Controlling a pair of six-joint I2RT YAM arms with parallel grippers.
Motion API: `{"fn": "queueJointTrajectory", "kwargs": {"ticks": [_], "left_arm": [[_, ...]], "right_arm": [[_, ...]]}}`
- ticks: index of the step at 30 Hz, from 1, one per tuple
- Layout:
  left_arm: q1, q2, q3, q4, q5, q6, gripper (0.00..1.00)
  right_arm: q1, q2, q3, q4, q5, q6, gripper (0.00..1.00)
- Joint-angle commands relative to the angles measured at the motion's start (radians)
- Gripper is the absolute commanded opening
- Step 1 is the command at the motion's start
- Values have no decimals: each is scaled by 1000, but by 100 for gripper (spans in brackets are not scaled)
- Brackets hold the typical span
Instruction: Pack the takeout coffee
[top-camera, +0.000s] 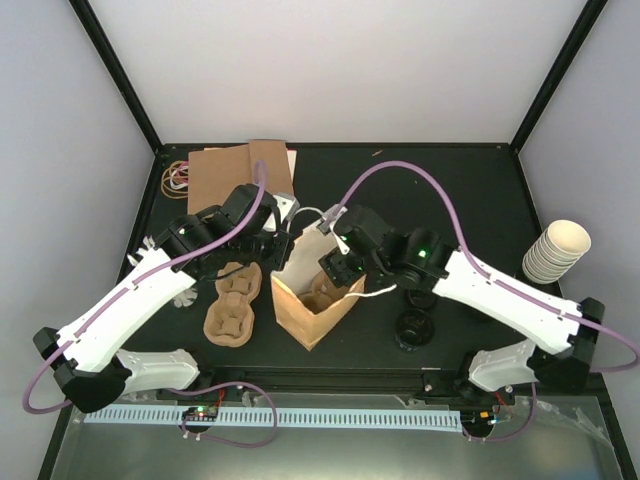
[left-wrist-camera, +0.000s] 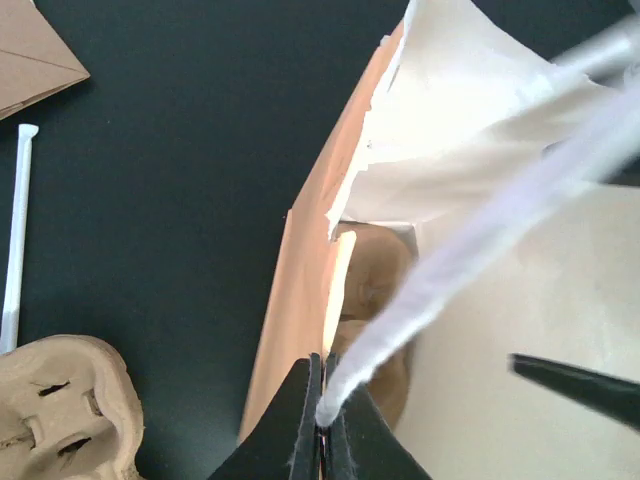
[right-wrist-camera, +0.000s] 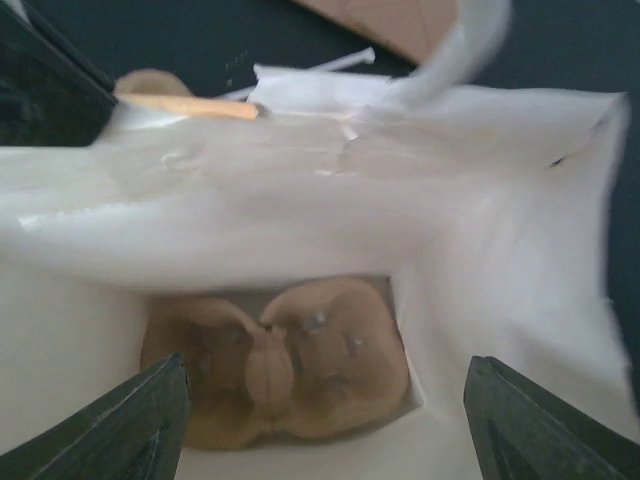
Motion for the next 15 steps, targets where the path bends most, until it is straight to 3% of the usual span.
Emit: {"fn": "queueJointTrajectory", "kwargs": {"ticks": [1, 9, 15], "left_arm": [[1, -7, 28, -23, -19, 10, 2], [1, -18, 26, -11, -10, 21, 2], [0, -40, 32, 30, 2, 70, 2]], "right_arm": [[0, -111, -50, 140, 74, 24, 77], [0, -295, -143, 343, 170, 23, 82], [0, -303, -45, 229, 178, 49, 82]]}}
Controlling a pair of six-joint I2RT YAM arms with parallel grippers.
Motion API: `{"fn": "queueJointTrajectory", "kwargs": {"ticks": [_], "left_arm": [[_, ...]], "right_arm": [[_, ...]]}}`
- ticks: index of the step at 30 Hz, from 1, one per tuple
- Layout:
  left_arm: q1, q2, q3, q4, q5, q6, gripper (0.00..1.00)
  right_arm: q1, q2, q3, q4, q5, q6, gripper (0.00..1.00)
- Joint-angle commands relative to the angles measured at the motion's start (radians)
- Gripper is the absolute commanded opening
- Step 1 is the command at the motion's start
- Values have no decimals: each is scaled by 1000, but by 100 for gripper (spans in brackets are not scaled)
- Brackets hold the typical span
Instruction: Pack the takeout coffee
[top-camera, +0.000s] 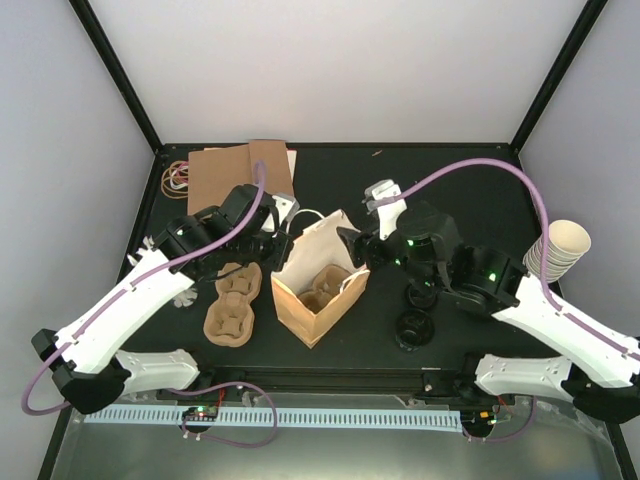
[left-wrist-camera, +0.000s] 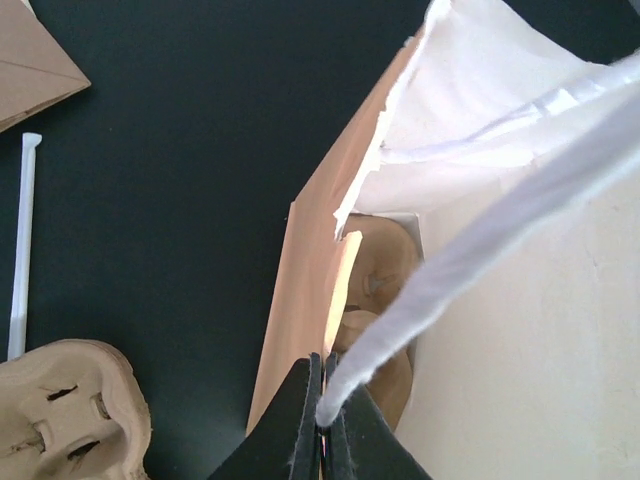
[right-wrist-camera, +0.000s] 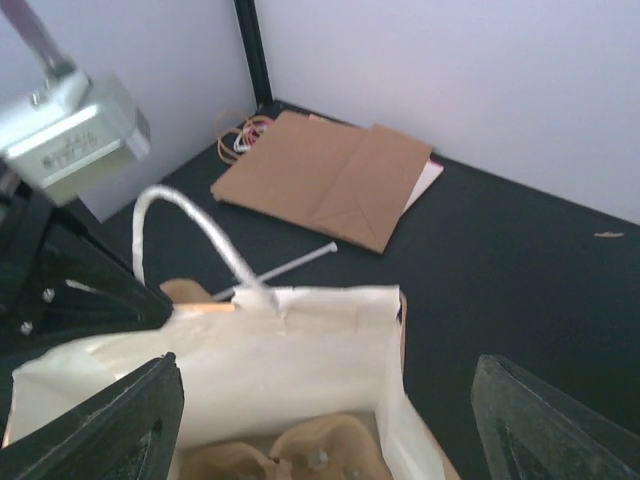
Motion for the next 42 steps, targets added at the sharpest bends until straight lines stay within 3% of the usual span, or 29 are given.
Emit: {"fn": "queueJointTrajectory", "kwargs": {"ticks": [1, 9, 17, 31, 42], "left_arm": [[0, -41, 33, 45, 8, 71, 2], [-2, -79, 30, 114, -113, 208, 1], [-57, -82, -66, 211, -90, 323, 2], [-197, -59, -75, 193, -86, 246, 2], [-321, -95, -137, 157, -72, 230, 2]], "right_arm": [[1, 2, 70, -53, 52, 37, 82], [-2, 9, 42, -260, 80, 145, 78], [-3, -70, -145, -225, 48, 187, 79], [-5, -176, -308, -253, -68, 253, 78], [-5, -375, -433, -285, -227, 287, 82]]}}
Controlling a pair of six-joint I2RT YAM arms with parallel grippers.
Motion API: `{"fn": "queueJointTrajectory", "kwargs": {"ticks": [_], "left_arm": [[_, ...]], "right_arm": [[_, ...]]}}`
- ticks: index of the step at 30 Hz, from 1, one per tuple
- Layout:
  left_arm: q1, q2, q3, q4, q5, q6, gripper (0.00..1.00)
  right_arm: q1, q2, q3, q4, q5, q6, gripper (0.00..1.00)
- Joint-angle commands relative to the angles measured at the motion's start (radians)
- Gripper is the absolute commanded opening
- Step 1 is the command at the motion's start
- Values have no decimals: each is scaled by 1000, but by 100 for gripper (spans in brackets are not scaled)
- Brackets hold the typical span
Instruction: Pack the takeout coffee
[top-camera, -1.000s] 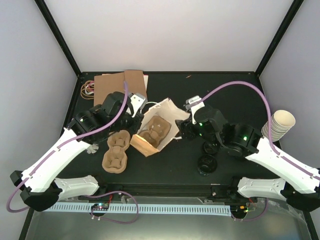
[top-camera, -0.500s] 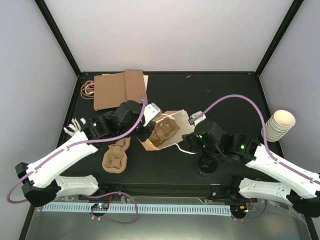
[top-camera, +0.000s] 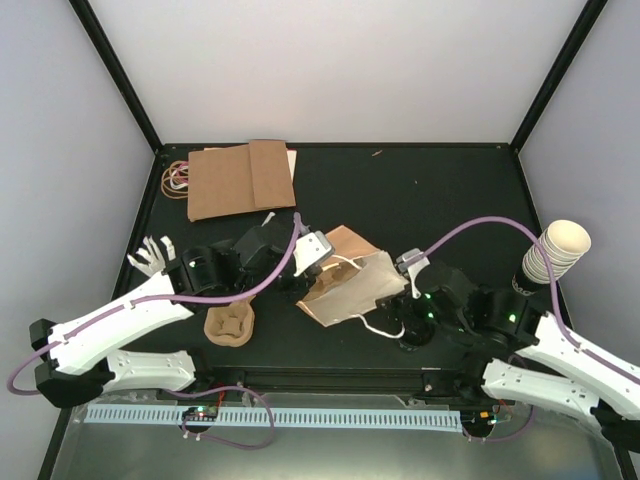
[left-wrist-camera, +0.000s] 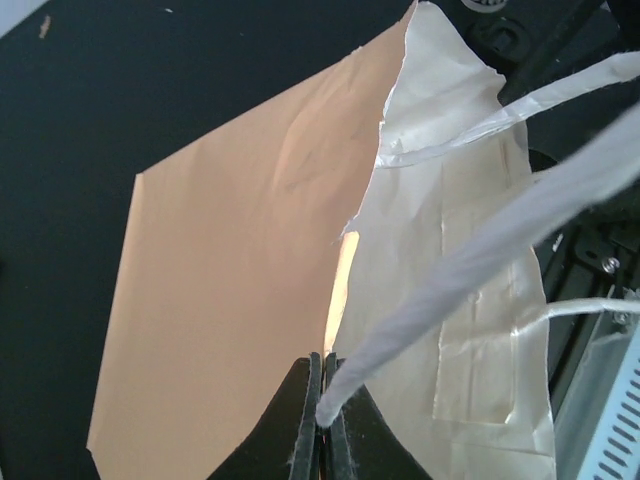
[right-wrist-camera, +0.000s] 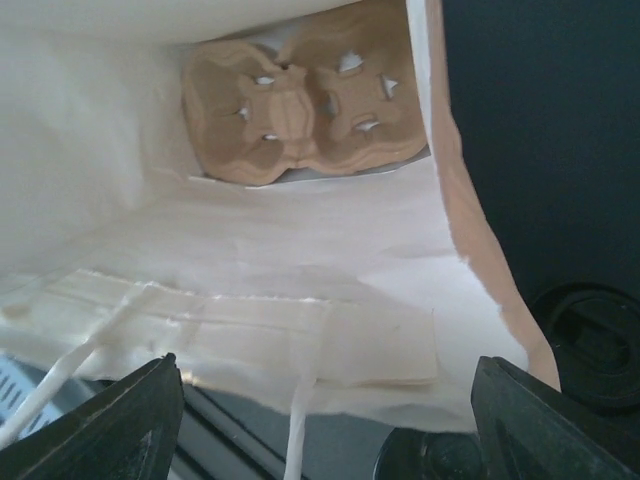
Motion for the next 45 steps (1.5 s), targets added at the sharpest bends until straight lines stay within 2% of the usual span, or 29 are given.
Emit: {"fn": "queueJointTrajectory", "kwargs": {"ticks": [1, 6, 12, 19, 23, 26, 30, 34, 40, 45], "left_arm": [[-42, -19, -17, -37, 9, -29, 1], [-91, -30, -48, -33, 9, -54, 2], [-125, -55, -51, -21, 5, -80, 1], [-125, -71, -43, 20, -41, -88, 1], [-116, -63, -8, 25, -162, -142, 2], [-51, -51, 42, 16, -159, -177, 2], [103, -28, 66, 52, -27, -188, 1], [216, 22, 81, 94, 101, -202, 2], [362, 129, 152, 135, 283, -254, 2], [459, 214, 188, 164, 348, -282, 2]], "right_arm": [[-3, -95, -35, 4, -96, 20, 83], [-4, -220, -45, 54, -129, 5, 87], [-3, -293, -64, 83, -107, 12, 87], [-3, -284, -70, 101, -84, 14, 87], [-4, -264, -47, 96, 15, 52, 87], [-3, -235, -9, 68, 129, 79, 89], [-4, -149, 67, 21, 251, 69, 89], [-30, -68, 171, 16, 303, 12, 90], [-180, 37, 283, 23, 192, -84, 90], [-270, 96, 295, 45, 84, -117, 90]]}}
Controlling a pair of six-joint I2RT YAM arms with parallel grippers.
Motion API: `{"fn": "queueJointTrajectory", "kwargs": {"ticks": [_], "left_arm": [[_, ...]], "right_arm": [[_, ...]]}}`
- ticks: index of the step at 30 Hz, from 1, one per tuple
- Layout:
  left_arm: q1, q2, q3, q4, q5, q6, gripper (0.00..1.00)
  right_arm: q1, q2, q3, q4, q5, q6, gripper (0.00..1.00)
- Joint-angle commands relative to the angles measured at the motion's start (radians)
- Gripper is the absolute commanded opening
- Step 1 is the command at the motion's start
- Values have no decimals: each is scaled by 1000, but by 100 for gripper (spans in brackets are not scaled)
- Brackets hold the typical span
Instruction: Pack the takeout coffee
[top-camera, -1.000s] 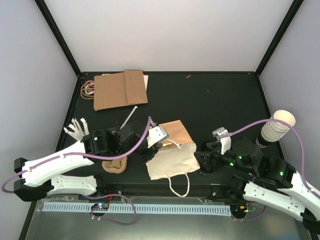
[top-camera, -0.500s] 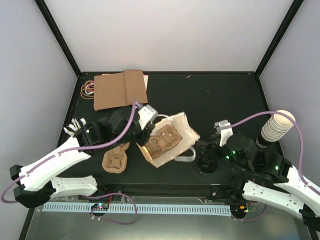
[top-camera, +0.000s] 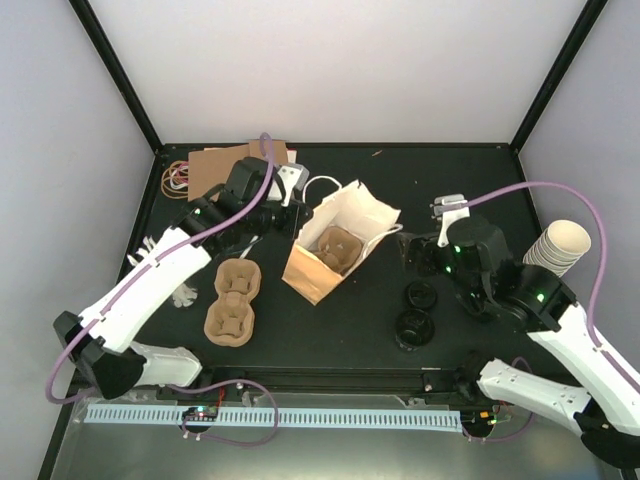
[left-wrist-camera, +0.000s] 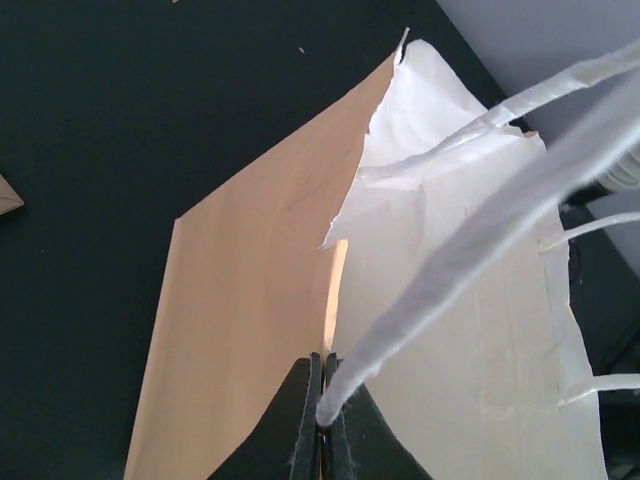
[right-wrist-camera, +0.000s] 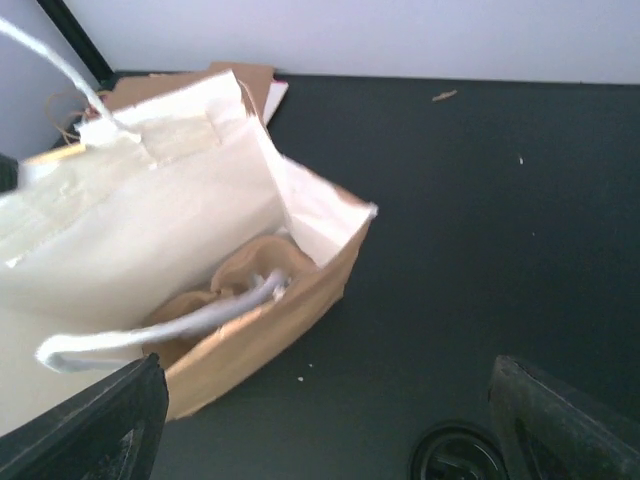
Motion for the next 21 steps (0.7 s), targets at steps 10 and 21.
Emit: {"fn": "queueJointTrajectory", "kwargs": {"ticks": [10, 21], "left_arm": [[206, 138, 77, 123, 191, -30, 4], [218, 86, 112, -4, 135, 13, 68]], "right_arm": [[-96, 70, -24, 48, -143, -76, 90], [-98, 77, -40, -4, -139, -90, 95]]}}
